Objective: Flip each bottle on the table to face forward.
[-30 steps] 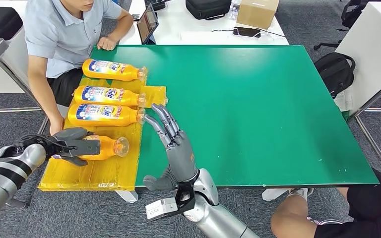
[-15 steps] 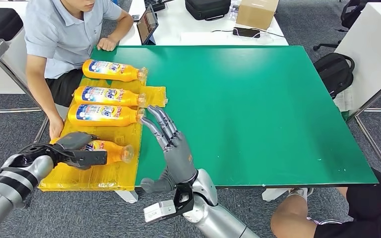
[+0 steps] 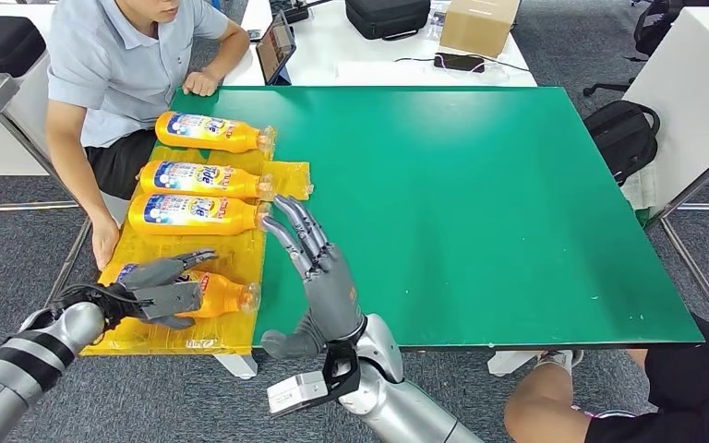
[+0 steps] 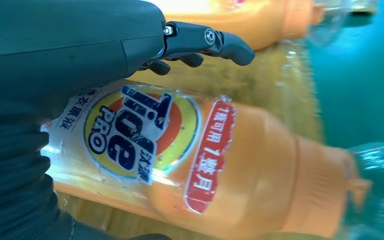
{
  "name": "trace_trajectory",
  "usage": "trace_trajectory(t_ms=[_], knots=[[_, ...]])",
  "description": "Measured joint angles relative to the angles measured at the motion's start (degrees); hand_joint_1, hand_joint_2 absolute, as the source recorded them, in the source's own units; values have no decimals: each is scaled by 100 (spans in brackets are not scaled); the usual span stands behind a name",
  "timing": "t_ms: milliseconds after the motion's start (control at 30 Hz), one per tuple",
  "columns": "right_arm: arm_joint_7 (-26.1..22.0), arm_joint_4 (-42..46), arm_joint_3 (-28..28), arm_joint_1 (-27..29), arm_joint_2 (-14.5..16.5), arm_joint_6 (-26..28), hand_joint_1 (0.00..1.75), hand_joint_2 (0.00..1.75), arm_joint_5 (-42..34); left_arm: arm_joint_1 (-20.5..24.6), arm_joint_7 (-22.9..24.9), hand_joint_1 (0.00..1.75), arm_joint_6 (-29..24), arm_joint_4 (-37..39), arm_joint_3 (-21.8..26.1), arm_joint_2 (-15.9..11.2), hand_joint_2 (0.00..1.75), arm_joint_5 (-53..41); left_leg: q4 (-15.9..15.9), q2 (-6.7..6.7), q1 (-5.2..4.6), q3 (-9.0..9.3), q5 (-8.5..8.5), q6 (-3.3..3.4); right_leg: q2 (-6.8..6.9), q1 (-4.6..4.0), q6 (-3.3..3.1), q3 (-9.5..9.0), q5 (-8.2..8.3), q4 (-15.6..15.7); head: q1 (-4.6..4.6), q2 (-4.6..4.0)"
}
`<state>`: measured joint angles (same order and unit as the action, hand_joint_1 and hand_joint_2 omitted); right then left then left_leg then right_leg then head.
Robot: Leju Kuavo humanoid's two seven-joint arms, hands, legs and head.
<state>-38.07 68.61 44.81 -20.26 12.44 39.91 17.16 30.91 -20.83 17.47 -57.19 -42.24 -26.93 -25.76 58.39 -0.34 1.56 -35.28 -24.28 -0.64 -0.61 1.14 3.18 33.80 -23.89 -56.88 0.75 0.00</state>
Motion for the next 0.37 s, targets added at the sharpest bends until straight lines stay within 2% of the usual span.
trace_trajectory(t_ms=[167, 367], knots=[[0, 0, 62, -20, 0, 0, 0, 0, -51, -268, -181, 0, 165, -319, 197, -37, 175, 486, 0, 1, -1, 0, 0, 0, -1, 0, 0, 1, 1, 0, 0, 0], [1, 0, 133, -54, 0, 0, 0, 0, -87, -817, -499, 0, 193, -868, 574, -45, 175, 1137, 0, 7, 1, -4, 0, 0, -2, -2, 0, 13, 0, 0, 2, 0]])
